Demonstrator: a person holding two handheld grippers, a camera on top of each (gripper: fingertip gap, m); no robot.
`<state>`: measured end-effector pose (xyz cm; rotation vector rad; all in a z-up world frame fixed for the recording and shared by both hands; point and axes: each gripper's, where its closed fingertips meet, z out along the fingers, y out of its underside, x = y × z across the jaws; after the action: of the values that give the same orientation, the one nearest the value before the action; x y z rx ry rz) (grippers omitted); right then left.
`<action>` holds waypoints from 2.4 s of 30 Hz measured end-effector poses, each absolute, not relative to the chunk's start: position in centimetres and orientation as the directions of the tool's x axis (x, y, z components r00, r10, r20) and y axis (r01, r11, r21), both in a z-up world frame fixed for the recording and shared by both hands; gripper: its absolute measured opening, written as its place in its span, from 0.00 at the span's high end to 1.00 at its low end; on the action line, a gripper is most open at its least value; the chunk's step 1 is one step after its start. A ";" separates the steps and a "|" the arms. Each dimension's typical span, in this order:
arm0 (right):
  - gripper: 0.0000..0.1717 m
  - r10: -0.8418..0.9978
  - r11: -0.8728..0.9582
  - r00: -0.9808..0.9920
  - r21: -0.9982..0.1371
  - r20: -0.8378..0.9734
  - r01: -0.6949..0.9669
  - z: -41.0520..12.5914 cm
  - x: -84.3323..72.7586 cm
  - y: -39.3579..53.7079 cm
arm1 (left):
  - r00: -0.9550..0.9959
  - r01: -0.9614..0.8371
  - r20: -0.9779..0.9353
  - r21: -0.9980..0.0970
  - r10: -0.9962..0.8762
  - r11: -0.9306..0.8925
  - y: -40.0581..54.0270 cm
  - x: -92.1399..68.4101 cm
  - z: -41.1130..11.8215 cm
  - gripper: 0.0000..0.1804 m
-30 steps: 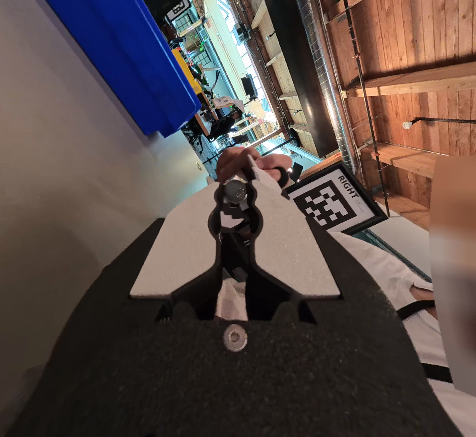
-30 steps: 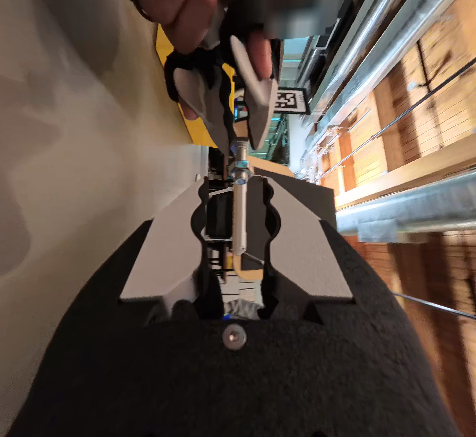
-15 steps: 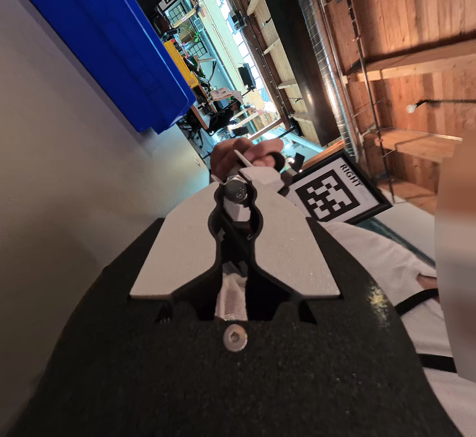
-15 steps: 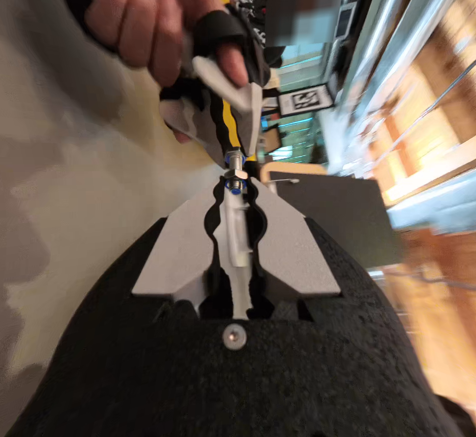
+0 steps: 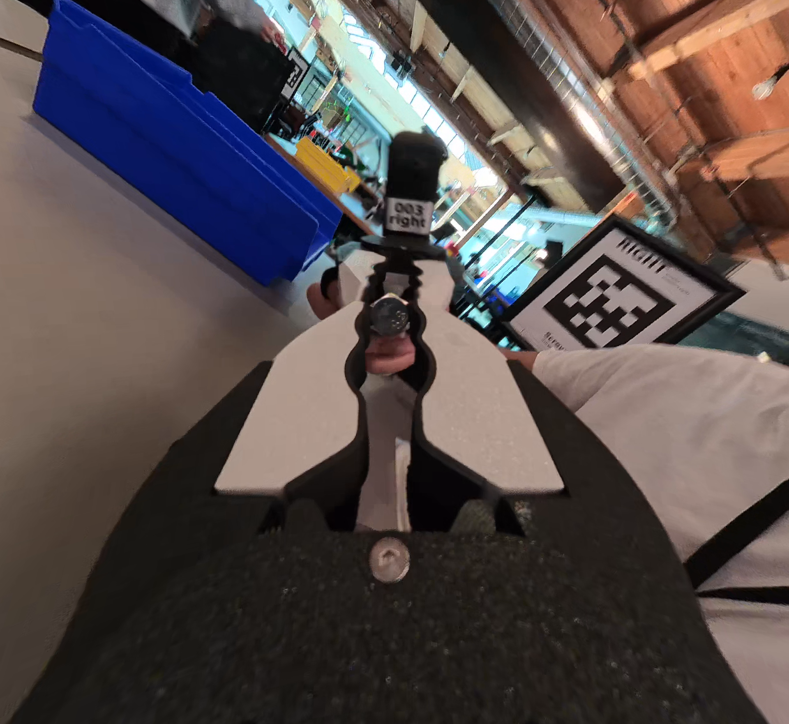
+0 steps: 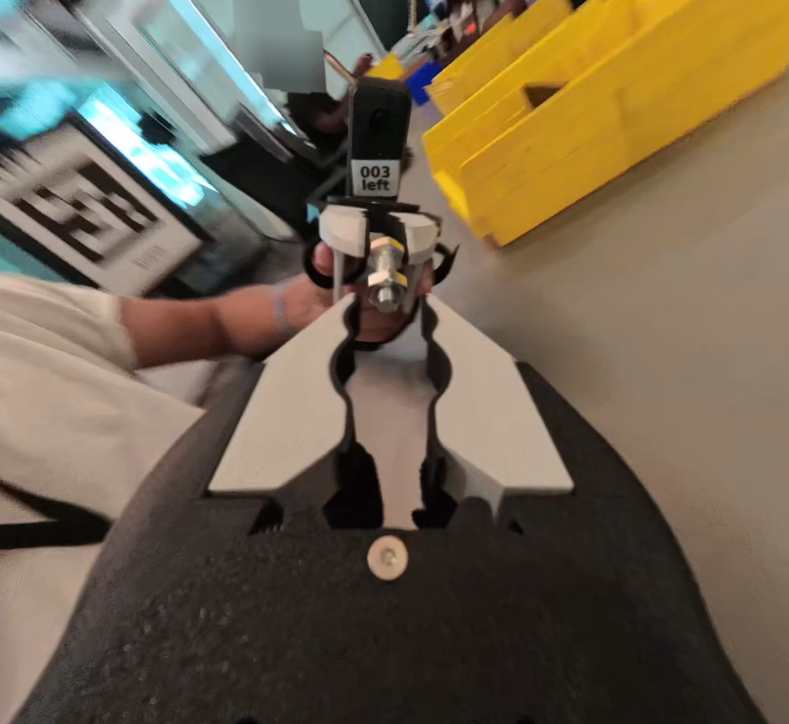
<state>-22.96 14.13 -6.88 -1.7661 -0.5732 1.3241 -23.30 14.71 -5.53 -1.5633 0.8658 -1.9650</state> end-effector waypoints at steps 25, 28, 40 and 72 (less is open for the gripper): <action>0.90 -0.211 0.460 -0.144 0.228 0.967 0.858 -8.0 -22.2 14.7 | -0.246 -0.113 0.860 -0.484 -0.447 -0.868 14.8 -22.6 -7.9 0.91; 0.90 -0.004 0.505 0.042 -0.034 0.999 0.862 -8.1 -22.1 14.6 | -0.229 -0.114 0.831 -0.540 -0.506 -0.834 14.7 -22.6 -7.9 0.91; 0.90 0.802 -0.529 0.275 -0.844 -0.530 -0.083 -6.7 -22.9 13.8 | -0.237 -0.053 0.670 -0.732 -0.704 -0.679 14.2 -23.0 -6.0 0.91; 0.89 0.083 0.541 0.082 -0.114 0.993 0.833 -8.3 -22.1 14.0 | -0.243 -0.127 0.818 -0.560 -0.521 -0.819 14.2 -22.5 -8.0 0.91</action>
<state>-22.09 14.00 -8.27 -0.8602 -1.3939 -0.6789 -22.46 14.25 -7.97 -1.7418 0.7833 -2.1486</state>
